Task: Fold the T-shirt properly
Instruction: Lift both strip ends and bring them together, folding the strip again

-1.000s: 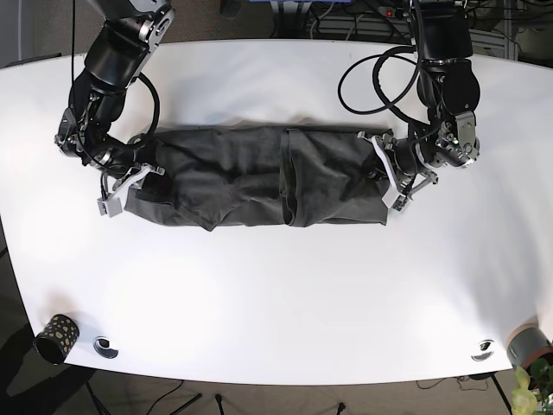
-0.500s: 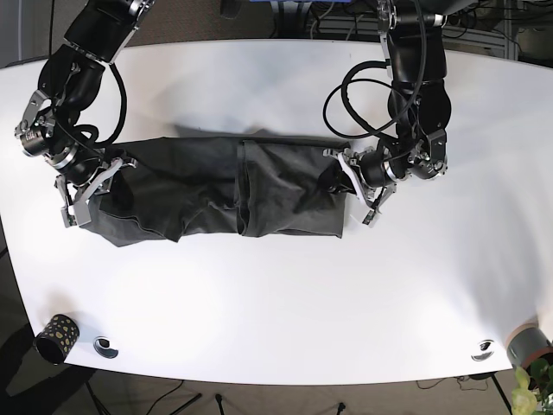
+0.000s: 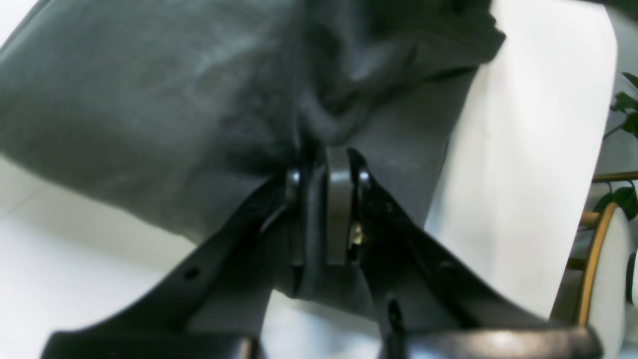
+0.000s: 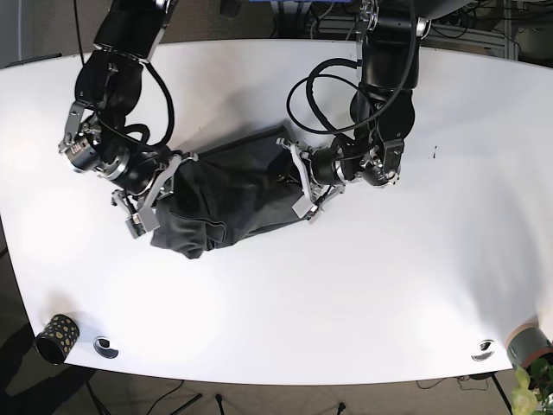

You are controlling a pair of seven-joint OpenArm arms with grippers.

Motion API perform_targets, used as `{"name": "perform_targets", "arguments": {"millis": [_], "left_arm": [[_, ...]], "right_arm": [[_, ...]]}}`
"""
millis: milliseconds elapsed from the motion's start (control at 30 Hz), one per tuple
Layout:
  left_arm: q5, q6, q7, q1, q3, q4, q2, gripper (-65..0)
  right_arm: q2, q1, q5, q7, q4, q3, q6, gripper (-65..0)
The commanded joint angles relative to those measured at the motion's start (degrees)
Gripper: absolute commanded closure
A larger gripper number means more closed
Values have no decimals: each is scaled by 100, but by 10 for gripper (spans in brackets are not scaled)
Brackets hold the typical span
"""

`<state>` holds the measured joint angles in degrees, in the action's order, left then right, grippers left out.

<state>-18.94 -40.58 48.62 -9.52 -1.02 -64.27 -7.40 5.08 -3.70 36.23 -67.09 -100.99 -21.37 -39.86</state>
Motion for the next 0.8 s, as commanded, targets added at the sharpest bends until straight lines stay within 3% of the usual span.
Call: {"name": "perform_targets", "arguments": {"millis": [0, 200, 400, 467, 533, 767], "left_arm": [[325, 58, 364, -2, -26, 5, -12, -49], [307, 58, 364, 16, -26, 5, 32, -49], [316, 58, 364, 24, -26, 5, 32, -49], [316, 58, 364, 24, -26, 5, 32, -50], [307, 58, 364, 24, -26, 5, 32, -50], [298, 58, 364, 16, -26, 5, 32, -50]], "right_arm": [[-91, -197, 179, 208, 99, 40, -14, 0], [-293, -381, 179, 560, 679, 198, -14, 0], [-126, -645, 171, 876, 1339, 813, -14, 0], [50, -706, 162, 1034, 1523, 1165, -14, 0], [129, -742, 162, 1140, 1594, 1429, -14, -60], [191, -715, 162, 1210, 1523, 1912, -14, -439]]}}
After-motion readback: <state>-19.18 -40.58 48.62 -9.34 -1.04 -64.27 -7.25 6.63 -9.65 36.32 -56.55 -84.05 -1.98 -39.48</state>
